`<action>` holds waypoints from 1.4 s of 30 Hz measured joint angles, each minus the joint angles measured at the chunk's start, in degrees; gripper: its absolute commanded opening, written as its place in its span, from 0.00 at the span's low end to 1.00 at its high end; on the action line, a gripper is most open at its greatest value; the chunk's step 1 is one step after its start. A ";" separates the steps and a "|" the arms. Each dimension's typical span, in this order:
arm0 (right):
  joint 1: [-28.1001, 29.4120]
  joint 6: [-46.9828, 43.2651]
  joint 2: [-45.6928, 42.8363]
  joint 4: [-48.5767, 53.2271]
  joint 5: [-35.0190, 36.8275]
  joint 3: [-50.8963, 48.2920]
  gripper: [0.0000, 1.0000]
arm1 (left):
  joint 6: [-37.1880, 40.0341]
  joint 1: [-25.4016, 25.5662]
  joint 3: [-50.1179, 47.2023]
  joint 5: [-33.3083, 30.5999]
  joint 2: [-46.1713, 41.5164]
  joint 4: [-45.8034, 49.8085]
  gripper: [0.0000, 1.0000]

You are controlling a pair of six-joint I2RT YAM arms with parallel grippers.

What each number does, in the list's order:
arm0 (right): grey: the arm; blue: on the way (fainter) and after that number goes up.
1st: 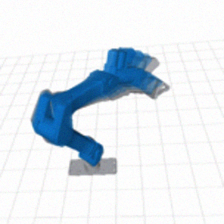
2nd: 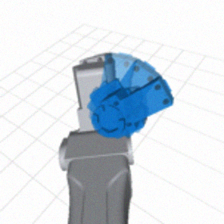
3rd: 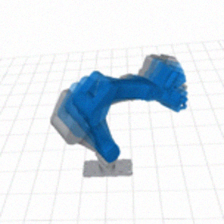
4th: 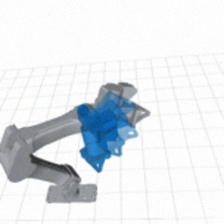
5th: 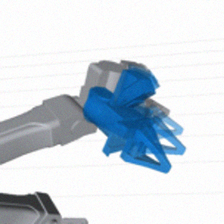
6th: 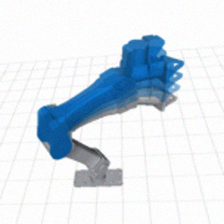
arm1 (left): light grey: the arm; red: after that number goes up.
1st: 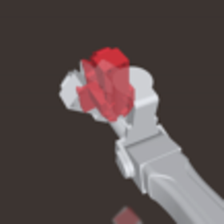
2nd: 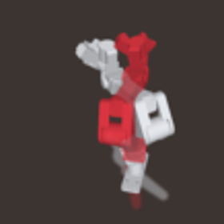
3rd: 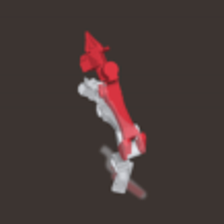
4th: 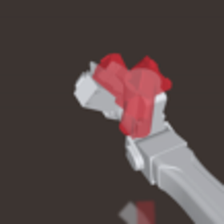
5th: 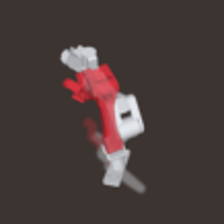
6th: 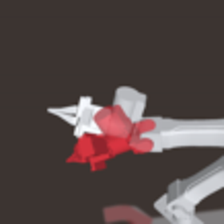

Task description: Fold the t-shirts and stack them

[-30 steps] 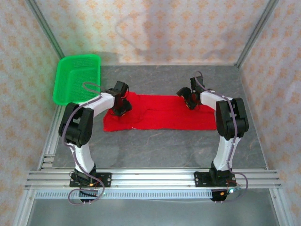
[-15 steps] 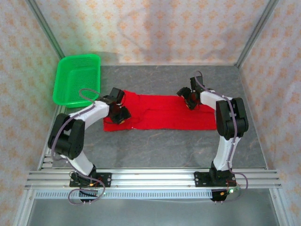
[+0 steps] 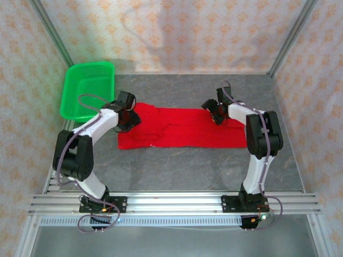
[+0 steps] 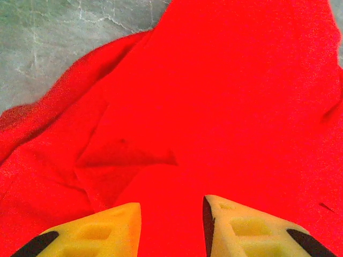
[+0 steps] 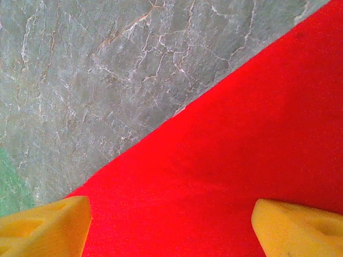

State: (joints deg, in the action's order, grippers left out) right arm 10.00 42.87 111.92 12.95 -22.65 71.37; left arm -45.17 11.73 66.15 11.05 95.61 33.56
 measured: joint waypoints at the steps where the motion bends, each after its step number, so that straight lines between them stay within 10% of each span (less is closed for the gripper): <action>1: 0.00 0.00 0.00 -0.02 0.00 0.00 0.82 | 0.04 -0.13 0.72 -0.26 0.94 0.57 0.34; 42: 0.09 0.00 0.00 -0.02 0.26 -0.02 0.82 | 12.74 -1.27 -3.56 -2.75 1.09 7.78 0.00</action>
State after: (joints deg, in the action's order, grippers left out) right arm 10.09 42.87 111.92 12.93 -22.39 71.35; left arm -32.42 10.46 62.59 8.29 96.71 41.34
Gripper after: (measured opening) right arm 0.820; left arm 0.042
